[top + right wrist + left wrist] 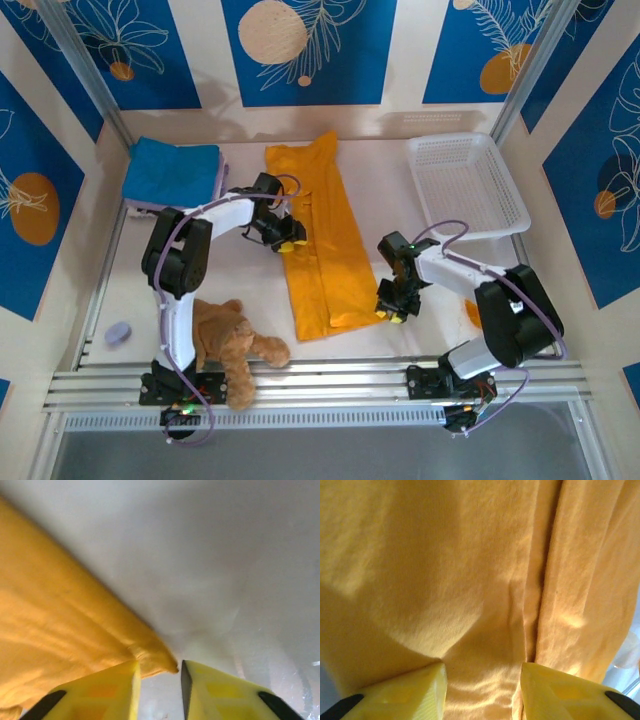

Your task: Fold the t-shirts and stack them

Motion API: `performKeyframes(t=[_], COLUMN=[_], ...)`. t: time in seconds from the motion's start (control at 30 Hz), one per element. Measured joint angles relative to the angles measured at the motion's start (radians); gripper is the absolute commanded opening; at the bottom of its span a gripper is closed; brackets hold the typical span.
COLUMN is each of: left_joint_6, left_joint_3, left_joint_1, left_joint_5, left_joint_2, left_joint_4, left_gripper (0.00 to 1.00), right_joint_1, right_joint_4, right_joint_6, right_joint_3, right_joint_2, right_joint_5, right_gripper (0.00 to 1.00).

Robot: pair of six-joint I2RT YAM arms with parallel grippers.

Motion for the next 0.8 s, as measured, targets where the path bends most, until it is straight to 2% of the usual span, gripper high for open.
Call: performKeyframes(t=[0.17, 0.33, 0.57, 0.8], left_joint_6=[0.041, 0.052, 0.027, -0.04], left_joint_3=[-0.001, -0.064, -0.252, -0.349], left_joint_1=[-0.013, -0.056, -0.19, -0.344], left_joint_5=[-0.056, -0.09, -0.152, -0.255], left_joint_2=[-0.101, -0.246, -0.362, -0.441], left_joint_4=[-0.09, -0.121, -0.156, -0.192], left_gripper=[0.43, 0.43, 0.43, 0.44], right_joint_1=[-0.002, -0.018, -0.025, -0.025], right_joint_4=[-0.008, 0.007, 0.027, 0.057], right_joint_6=[-0.011, -0.024, -0.056, -0.074], right_joint_3=[0.0, -0.016, -0.021, -0.045], right_joint_2=[-0.107, -0.118, -0.07, -0.017], right_joint_5=[0.0, -0.005, -0.004, -0.004], right_gripper=[0.37, 0.37, 0.37, 0.33])
